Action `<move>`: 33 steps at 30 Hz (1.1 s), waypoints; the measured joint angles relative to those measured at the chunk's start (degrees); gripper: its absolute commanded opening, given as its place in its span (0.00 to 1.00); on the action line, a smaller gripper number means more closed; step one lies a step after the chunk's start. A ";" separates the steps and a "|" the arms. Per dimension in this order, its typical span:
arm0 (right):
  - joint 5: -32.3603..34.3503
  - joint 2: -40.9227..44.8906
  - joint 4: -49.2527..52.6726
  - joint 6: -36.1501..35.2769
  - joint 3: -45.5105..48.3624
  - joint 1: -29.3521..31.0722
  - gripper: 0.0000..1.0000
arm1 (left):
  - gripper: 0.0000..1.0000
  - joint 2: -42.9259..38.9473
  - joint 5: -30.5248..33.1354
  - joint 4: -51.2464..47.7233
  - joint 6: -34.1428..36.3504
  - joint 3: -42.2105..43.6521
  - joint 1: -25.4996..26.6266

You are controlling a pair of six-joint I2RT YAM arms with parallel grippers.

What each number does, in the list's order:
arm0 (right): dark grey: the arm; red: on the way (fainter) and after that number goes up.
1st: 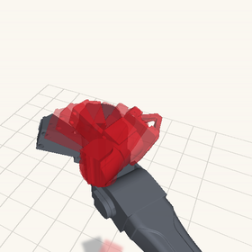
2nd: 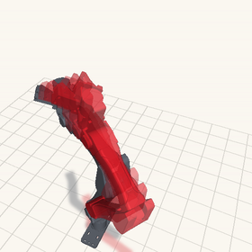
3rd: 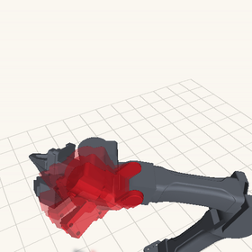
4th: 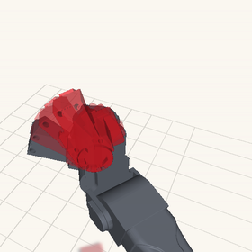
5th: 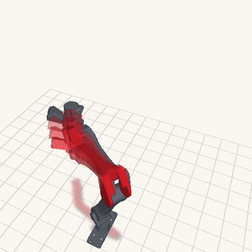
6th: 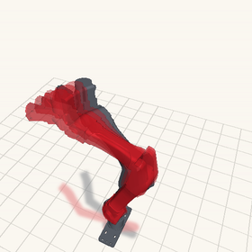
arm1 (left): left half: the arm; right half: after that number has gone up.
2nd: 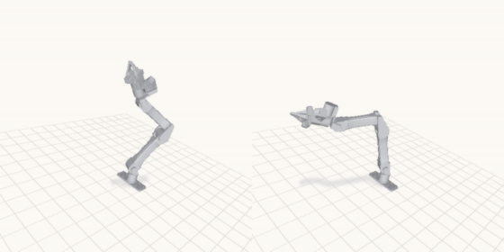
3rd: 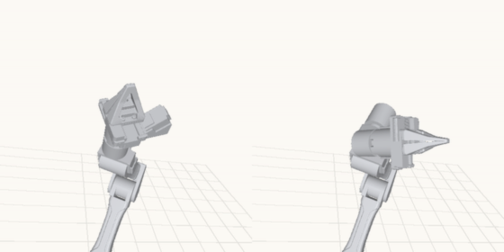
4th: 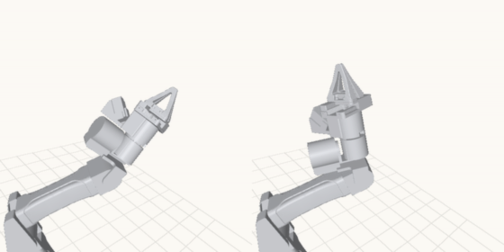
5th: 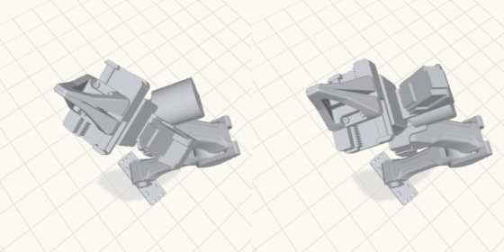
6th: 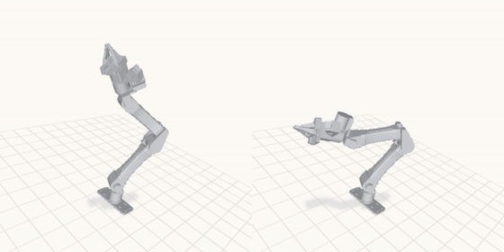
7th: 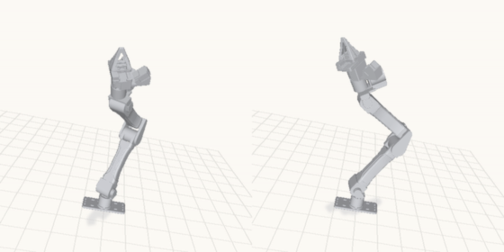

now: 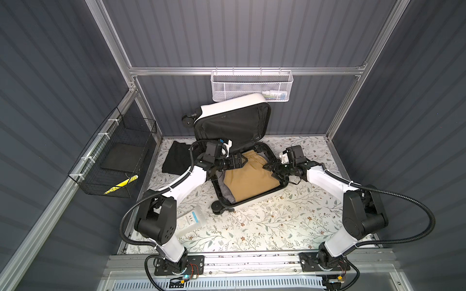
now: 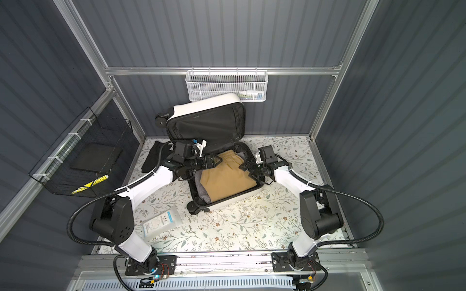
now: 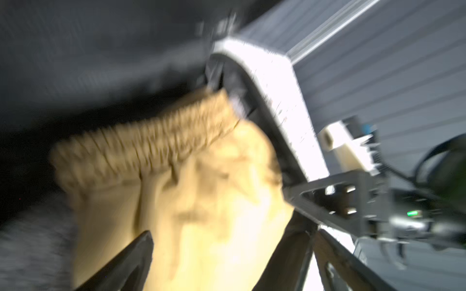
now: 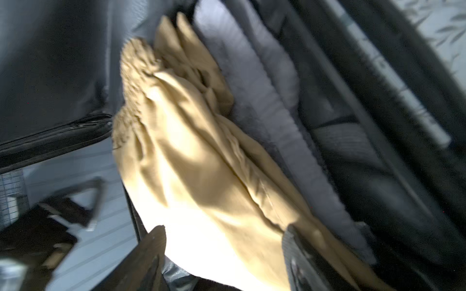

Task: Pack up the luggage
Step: 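Press the trousers into the suitcase base with both grippers, tucking the ends, then release the trousers and raise both grippers out of the suitcase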

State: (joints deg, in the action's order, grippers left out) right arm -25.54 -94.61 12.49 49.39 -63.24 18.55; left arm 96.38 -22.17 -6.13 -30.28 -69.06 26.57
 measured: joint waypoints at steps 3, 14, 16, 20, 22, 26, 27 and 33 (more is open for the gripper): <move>0.00 -0.55 -0.46 0.37 0.24 -0.02 0.75 | 1.00 2.45 0.15 0.20 -0.22 1.79 0.09; 0.35 5.07 5.86 -3.56 -3.28 -3.32 0.75 | 1.00 -3.17 3.78 -3.72 1.22 0.44 -0.33; 1.11 6.54 8.04 -5.60 -5.70 -4.81 0.76 | 1.00 -6.62 5.77 -5.18 1.60 0.02 -0.76; 5.14 7.13 12.83 -10.97 -10.45 -7.41 0.77 | 1.00 -13.57 10.56 -7.91 2.27 -0.20 -3.17; 7.32 6.32 15.56 -13.77 -12.33 -8.28 0.77 | 1.00 -15.72 12.74 -9.33 2.78 -0.20 -4.39; 9.27 2.62 19.17 -18.16 -15.02 -8.66 0.76 | 1.00 -18.18 16.26 -12.00 3.61 -0.20 -7.80; 9.33 1.68 19.67 -18.82 -15.30 -8.63 0.76 | 1.00 -18.40 16.55 -12.39 3.78 -0.20 -8.66; 9.46 -3.85 22.93 -22.12 -17.25 -7.34 0.76 | 1.00 -18.60 17.03 -13.25 5.03 -0.17 -15.19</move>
State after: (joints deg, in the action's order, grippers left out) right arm -16.08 -98.45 35.42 27.27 -80.49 11.20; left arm 77.78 -5.15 -19.38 -25.26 -69.23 11.38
